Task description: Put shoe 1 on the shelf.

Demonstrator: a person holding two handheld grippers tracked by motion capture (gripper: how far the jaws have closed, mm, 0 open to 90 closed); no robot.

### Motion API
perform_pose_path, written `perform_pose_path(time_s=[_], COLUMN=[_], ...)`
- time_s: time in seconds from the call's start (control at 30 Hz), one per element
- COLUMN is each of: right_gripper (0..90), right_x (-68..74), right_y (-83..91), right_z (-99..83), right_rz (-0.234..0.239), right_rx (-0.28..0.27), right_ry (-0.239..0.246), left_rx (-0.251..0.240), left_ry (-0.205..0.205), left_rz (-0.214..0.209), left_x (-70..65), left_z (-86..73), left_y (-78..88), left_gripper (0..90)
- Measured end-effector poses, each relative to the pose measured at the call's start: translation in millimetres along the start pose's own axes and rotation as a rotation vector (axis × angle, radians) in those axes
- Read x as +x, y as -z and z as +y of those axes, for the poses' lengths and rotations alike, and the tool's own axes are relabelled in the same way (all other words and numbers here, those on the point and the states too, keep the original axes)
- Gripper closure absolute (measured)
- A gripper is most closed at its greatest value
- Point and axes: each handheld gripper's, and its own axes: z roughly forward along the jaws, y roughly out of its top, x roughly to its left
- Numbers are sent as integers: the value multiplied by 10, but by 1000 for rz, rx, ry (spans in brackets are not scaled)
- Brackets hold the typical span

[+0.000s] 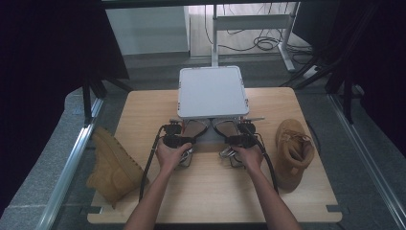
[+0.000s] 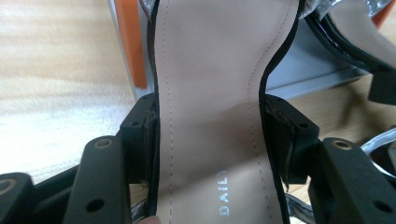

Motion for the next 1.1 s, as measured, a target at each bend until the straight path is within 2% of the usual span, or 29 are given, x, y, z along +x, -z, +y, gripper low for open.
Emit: perform_pose_path(time_s=[0.07, 0.17, 0.2, 0.27, 0.3, 0.33, 0.37, 0.4, 0.43, 0.47, 0.5, 0.63, 0.77, 0.8, 0.87, 0.9, 0.93, 1.0, 1.1], right_gripper=[408, 390, 360, 336, 308, 289, 277, 273, 269, 269, 267, 267, 276, 276, 279, 279, 279, 279, 279], right_x=[17, 12, -24, -28, -20, -20, -18, -11, -7, -7, -14, -31, -28, -28, -9, -1, 4, 7, 3], right_y=[-19, -24, -6, 15, 86, 128, 170, 212, 249, 249, 327, 501, 681, 681, 815, 853, 886, 937, 966], right_z=[3, 6, 10, 14, 21, 23, 21, 17, 8, 8, -12, -69, -188, -188, -325, -376, -430, -538, -699], right_rz=[-25, -11, 9, 8, 13, 32, 40, 46, 58, 58, 78, 133, 170, 170, 183, 183, 182, 183, 157], right_rx=[21, 42, 30, 17, -19, -29, -39, -46, -57, -57, -77, -141, -195, -195, -238, -248, -256, -269, -280], right_ry=[11, 2, -13, -13, -13, -10, -5, -2, 5, 5, 22, 51, 110, 110, 161, 179, 195, 220, 262], left_rx=[6, 25, 13, 9, 13, -8, -8, -34, -57, -57, -66, -117, -169, -169, -205, -205, -213, -227, -226], left_ry=[10, 24, 19, 14, 26, 12, 12, 14, 9, 9, -6, -48, -105, -105, -127, -127, -151, -175, -209], left_rz=[6, 9, 5, 2, -13, -4, -4, -12, -37, -37, -54, -92, -109, -109, -130, -130, -139, -137, -128], left_x=[3, -18, -18, -14, -22, -15, -15, -13, -5, -5, 15, 45, 83, 83, 138, 138, 163, 175, 170], left_z=[-7, 0, 6, 9, 6, -1, -1, -6, -10, -10, -26, -118, -270, -270, -417, -417, -524, -632, -776], left_y=[-37, -62, -27, -16, -16, 45, 45, 90, 190, 190, 290, 509, 727, 727, 850, 850, 904, 944, 975], left_gripper=[416, 407, 401, 365, 326, 306, 310, 297, 281, 268, 267, 267, 277, 279, 288, 295, 297, 307, 311])
